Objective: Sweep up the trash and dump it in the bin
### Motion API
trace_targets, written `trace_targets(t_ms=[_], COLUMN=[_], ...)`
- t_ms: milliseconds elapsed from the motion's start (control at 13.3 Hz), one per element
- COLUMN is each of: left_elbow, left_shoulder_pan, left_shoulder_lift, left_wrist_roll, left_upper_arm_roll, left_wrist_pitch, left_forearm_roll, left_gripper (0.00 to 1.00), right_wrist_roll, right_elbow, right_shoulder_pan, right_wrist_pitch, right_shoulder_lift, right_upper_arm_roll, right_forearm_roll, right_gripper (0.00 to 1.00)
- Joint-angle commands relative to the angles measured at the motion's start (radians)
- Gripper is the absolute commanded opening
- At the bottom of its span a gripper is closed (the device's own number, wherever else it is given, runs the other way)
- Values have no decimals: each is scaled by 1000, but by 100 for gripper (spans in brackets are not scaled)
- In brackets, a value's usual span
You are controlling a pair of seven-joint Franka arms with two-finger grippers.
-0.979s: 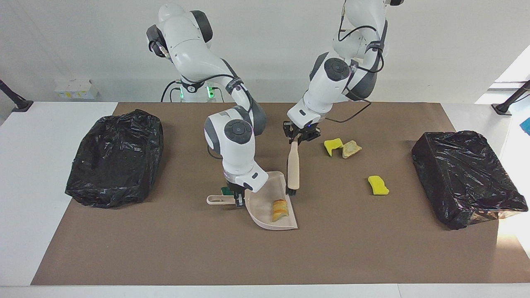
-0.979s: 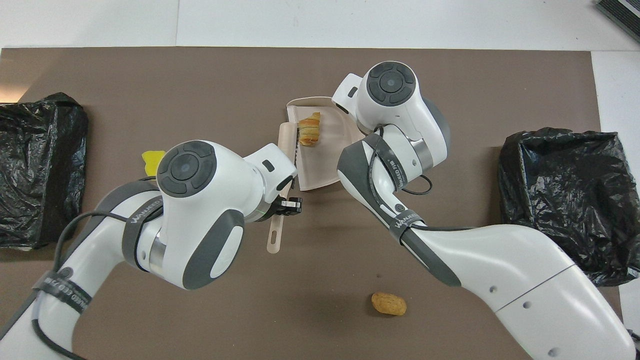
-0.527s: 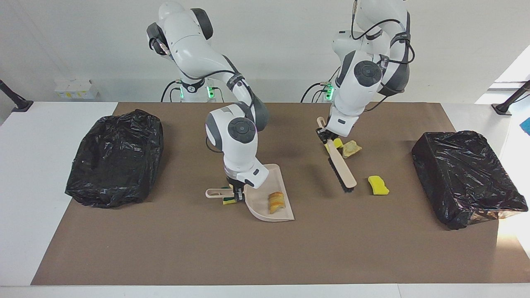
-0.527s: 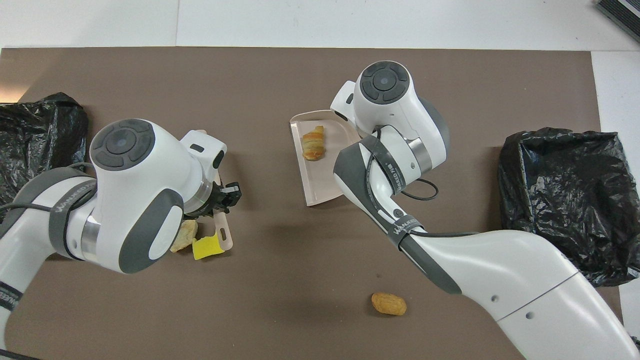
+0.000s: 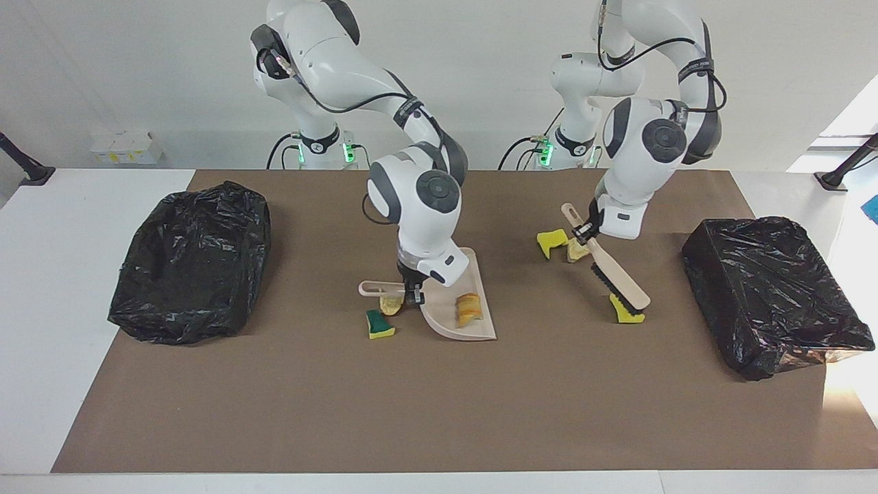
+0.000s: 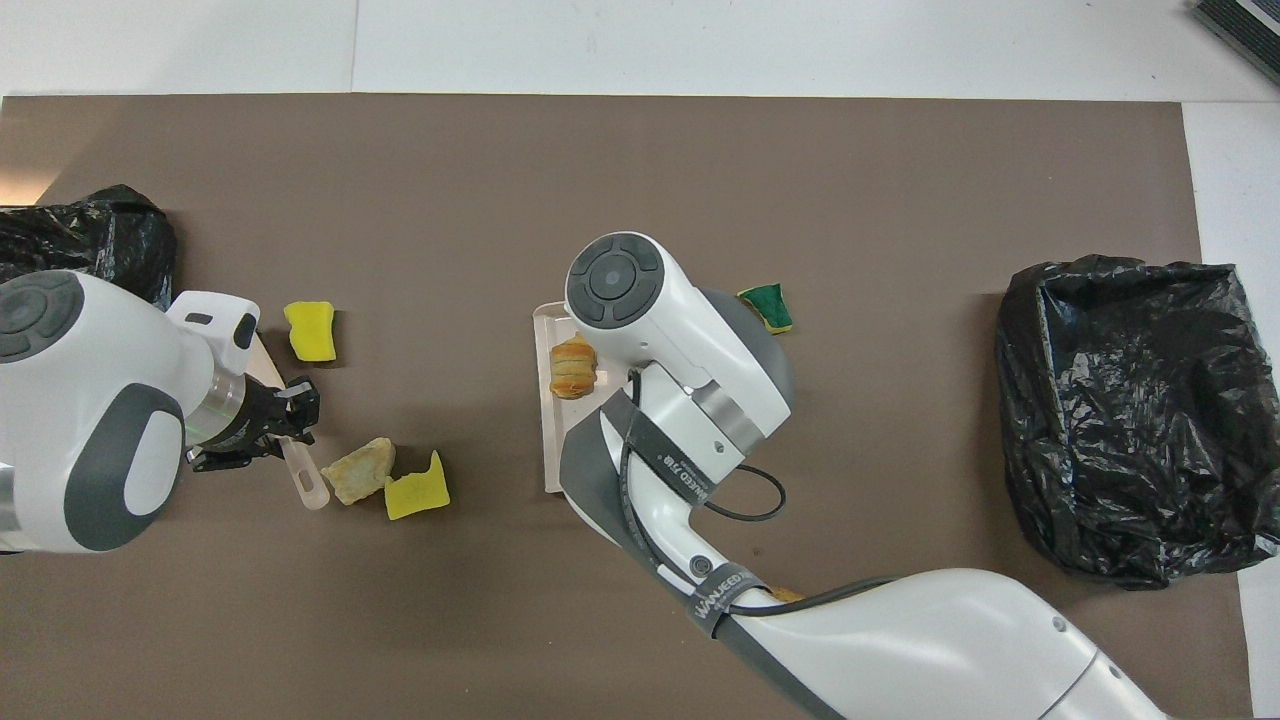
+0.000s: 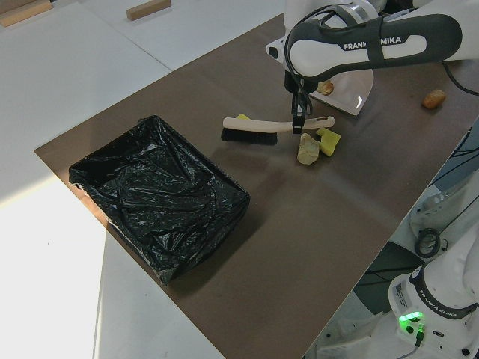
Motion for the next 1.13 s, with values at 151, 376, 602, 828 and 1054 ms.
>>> trace_targets(t_ms=[151, 376, 602, 828, 1054], left_elbow=[-86, -83, -75, -30, -32], left_shoulder_pan=[-3, -63, -177, -218, -219], left_shoulder_lift=[-43, -43, -51, -57, -115], left_wrist_roll=[359, 672, 732, 667, 350], left_upper_arm_roll=[-19, -20, -22, -20, -22], left_wrist_pitch=[79, 73, 30, -45, -108], left_forearm_roll=[8, -11, -11, -15, -15], left_gripper=[0, 0, 0, 0, 0], right_wrist_roll=[116, 116, 104, 91, 90], right_elbow=[-49, -51, -51, -52, -52], right_shoulder_pan=[-8, -3, -8, -15, -15], right_wrist_pitch=[21, 21, 37, 41, 41], right_shoulder_lift=[-39, -41, -41, -39, -39], right_upper_arm_roll=[20, 34, 34, 34, 35], right_forearm_roll=[25, 25, 25, 25, 25], right_gripper=[0, 0, 0, 0, 0])
